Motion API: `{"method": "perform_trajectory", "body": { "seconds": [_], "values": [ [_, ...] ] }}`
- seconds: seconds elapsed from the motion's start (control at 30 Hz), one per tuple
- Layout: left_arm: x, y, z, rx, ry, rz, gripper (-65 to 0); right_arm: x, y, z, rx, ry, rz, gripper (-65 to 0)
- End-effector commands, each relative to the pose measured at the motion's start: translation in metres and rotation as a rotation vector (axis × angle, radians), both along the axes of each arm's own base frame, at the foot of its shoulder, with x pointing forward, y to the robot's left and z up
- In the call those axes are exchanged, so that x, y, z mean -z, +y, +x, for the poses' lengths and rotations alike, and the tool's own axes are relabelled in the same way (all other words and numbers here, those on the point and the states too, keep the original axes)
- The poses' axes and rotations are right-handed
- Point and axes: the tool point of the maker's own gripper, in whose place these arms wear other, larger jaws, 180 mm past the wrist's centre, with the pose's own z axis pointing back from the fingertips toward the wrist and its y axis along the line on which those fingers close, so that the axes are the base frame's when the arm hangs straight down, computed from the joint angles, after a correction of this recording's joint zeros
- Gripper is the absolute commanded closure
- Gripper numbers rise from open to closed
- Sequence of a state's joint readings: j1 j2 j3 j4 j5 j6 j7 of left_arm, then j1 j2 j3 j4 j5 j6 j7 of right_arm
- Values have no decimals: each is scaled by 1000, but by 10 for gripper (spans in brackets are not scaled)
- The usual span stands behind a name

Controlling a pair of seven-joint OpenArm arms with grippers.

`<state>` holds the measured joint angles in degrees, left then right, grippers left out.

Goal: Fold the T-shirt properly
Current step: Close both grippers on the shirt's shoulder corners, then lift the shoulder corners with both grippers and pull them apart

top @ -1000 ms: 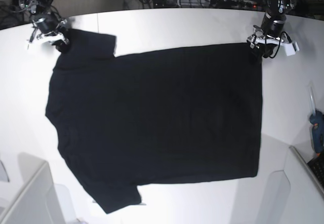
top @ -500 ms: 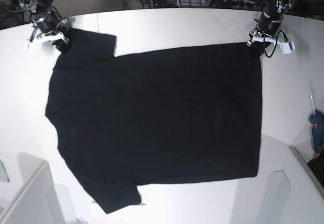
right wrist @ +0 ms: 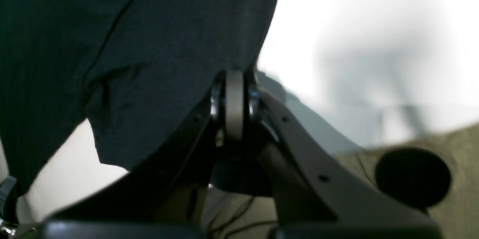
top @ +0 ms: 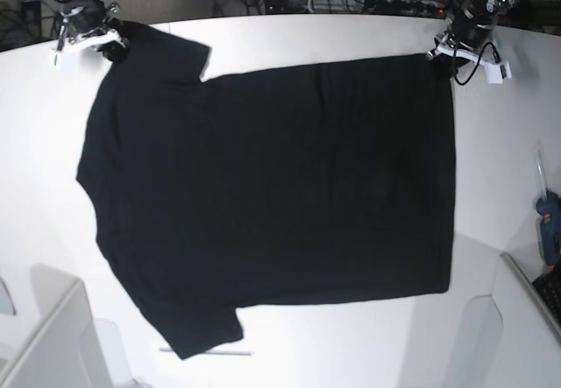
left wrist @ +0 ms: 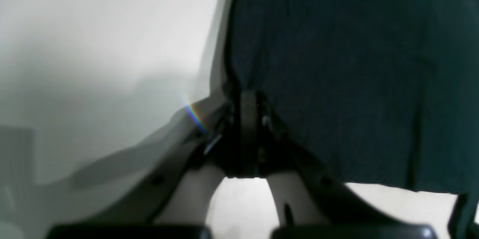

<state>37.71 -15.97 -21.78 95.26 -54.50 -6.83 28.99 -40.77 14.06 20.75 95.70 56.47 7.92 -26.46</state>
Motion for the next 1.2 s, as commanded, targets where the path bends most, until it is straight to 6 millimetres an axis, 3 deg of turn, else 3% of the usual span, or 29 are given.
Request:
{"method": "perform_trajectory", "body": {
  "seconds": [0.0,0.27,0.4,0.63,0.83,1.17],
  "values": [
    [-6,3,0,16,-2,16,0,-8,1,1,-6,-21,-4,0],
    [-18,4,-15,73,19,50,0,-34,-5,-17,40,-49,-36,0],
    [-30,-4,-19,103,6,54,0,-47,1,-12,17,-77,-42,0],
    [-60,9,-17,96,-45,112,0,-49,2,-5,13,-96,-39,0],
    [-61,5,-15,106,-43,100,0,-59,1,22,10,-163,-43,0],
    [-77,-13,27,70,-108,-103,0,-80,16,79,-69,-238,1,0]
  ]
}}
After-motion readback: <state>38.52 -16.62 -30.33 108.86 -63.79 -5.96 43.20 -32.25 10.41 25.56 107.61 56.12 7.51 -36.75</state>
